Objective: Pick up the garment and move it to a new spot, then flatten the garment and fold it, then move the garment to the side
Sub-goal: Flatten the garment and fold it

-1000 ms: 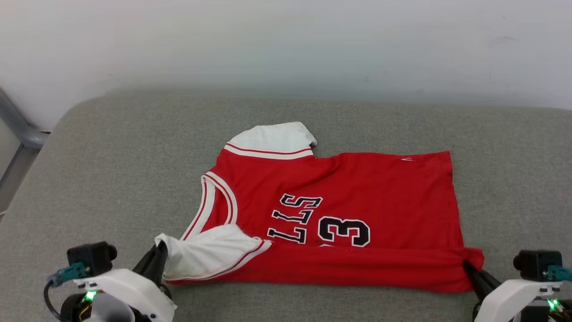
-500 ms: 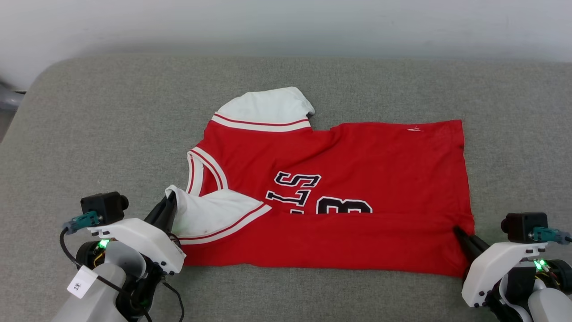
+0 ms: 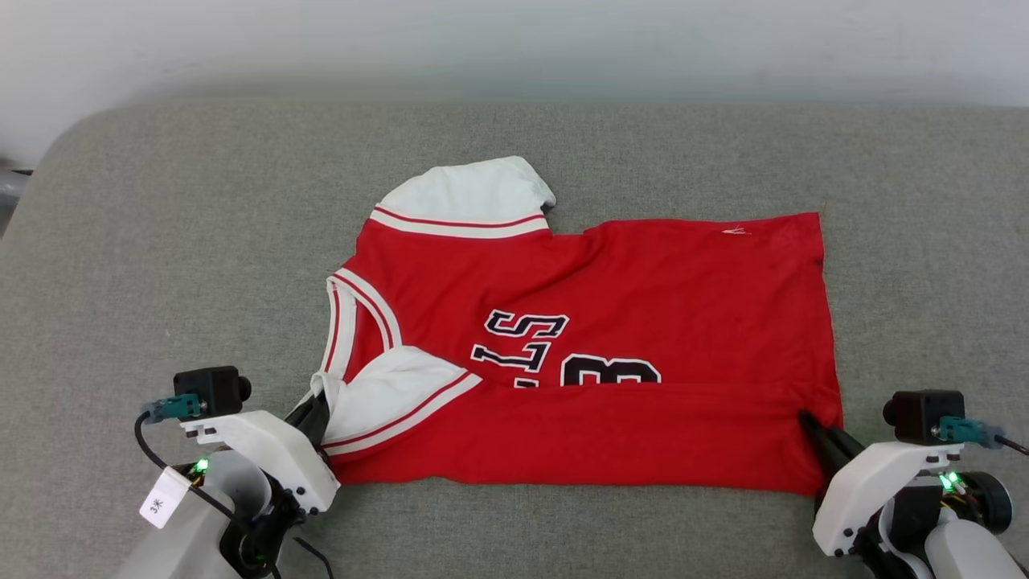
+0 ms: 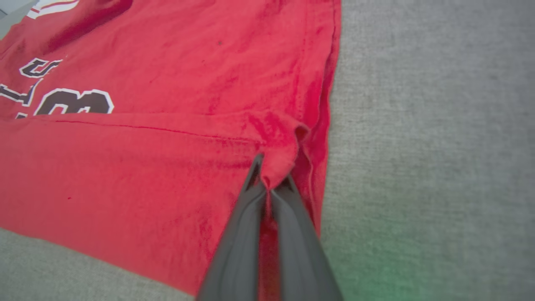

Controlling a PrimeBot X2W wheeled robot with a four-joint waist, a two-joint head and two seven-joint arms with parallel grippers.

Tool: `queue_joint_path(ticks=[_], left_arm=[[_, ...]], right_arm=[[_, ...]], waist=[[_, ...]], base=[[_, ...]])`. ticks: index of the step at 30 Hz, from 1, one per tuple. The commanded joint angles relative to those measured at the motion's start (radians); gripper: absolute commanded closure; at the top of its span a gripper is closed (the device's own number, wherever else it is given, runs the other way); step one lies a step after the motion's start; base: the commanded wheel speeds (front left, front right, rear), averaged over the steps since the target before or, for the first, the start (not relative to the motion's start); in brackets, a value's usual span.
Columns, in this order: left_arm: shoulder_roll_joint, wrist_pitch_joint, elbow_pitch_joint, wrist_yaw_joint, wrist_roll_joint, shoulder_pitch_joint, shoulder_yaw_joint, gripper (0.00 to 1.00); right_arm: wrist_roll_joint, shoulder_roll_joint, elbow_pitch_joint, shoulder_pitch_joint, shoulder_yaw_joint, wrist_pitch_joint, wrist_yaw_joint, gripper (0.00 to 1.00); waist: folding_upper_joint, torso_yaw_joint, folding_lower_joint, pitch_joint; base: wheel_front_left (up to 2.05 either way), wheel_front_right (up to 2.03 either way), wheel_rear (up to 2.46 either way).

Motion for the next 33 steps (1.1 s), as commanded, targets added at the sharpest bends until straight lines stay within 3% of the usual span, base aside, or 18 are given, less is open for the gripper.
queue_joint_path(ticks=[1, 2, 3, 9, 16, 24, 33], left_arm=[[-0.003, -0.005, 0.012, -0.002, -0.004, -0.004, 0.002, 0.80], [-0.003, -0.010, 0.018, 0.001, -0.007, -0.002, 0.007, 0.27], [0.000, -0.017, 0.022, 0.004, -0.005, -0.001, 0.009, 0.00], [0.023, -0.065, 0.019, 0.031, 0.003, 0.007, 0.030, 0.00], [0.096, -0.022, -0.028, 0.070, -0.007, 0.033, 0.050, 0.00], [0.223, 0.245, -0.199, 0.081, -0.055, 0.058, 0.020, 0.00], [0.319, 0.489, -0.417, 0.180, -0.114, 0.105, -0.003, 0.00]], right_arm=[[0.001, 0.006, 0.007, 0.010, 0.006, -0.016, -0.001, 0.00], [0.002, 0.005, 0.003, 0.014, 0.008, -0.037, -0.001, 0.00], [-0.002, 0.004, -0.007, 0.018, 0.003, -0.070, -0.001, 0.00], [-0.038, 0.034, -0.056, 0.056, -0.042, -0.230, -0.001, 0.00], [-0.093, 0.085, -0.149, 0.107, -0.077, -0.264, -0.001, 0.00], [-0.140, 0.140, -0.275, 0.182, -0.114, -0.215, -0.001, 0.00], [-0.155, 0.160, -0.361, 0.210, -0.129, -0.156, -0.001, 0.00]], waist=[[0.0000, 0.000, -0.0001, -0.014], [0.0000, 0.000, -0.0001, -0.022], [0.0000, 0.000, -0.0001, -0.032], [0.0000, 0.004, -0.0001, -0.084], [0.0000, -0.012, -0.0001, -0.137], [0.0000, -0.031, -0.0001, -0.158], [0.0000, -0.053, -0.0001, -0.133]], base=[[0.00, 0.00, 0.00], [0.00, 0.00, 0.00], [0.00, 0.00, 0.00], [0.00, 0.00, 0.00], [0.00, 0.00, 0.00], [0.00, 0.00, 0.00], [0.00, 0.00, 0.00]])
